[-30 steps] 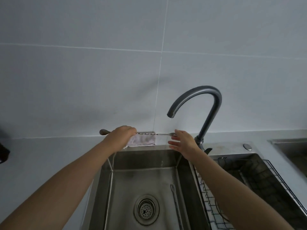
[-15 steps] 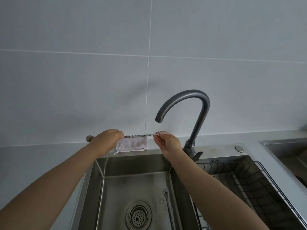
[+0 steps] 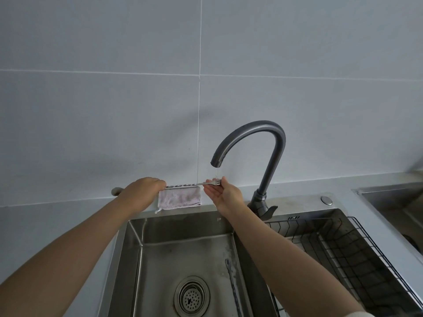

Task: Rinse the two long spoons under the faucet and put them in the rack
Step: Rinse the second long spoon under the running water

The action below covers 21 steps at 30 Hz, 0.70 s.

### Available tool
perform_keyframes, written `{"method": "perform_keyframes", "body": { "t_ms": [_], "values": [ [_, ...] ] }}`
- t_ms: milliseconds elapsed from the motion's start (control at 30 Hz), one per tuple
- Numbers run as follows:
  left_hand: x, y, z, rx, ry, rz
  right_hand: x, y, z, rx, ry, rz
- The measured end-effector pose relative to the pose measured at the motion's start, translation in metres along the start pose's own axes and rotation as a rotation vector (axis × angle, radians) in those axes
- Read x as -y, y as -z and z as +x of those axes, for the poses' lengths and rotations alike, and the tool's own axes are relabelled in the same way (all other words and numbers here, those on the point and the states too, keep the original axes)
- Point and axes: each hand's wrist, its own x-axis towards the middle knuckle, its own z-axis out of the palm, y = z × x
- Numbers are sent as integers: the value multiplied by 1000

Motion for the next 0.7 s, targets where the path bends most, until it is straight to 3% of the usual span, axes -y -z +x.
{"method": "perform_keyframes", "body": {
  "t_ms": [133, 500, 700],
  "values": [
    [-6, 2, -2, 40, 13, -14, -5, -3, 1, 13, 21, 28],
    [-1, -10, -7, 46, 5, -29, -10, 0, 3, -143, 37, -38],
    [-5, -13, -6, 17, -7, 11, -15, -3, 2, -73, -51, -88]
  ]
}}
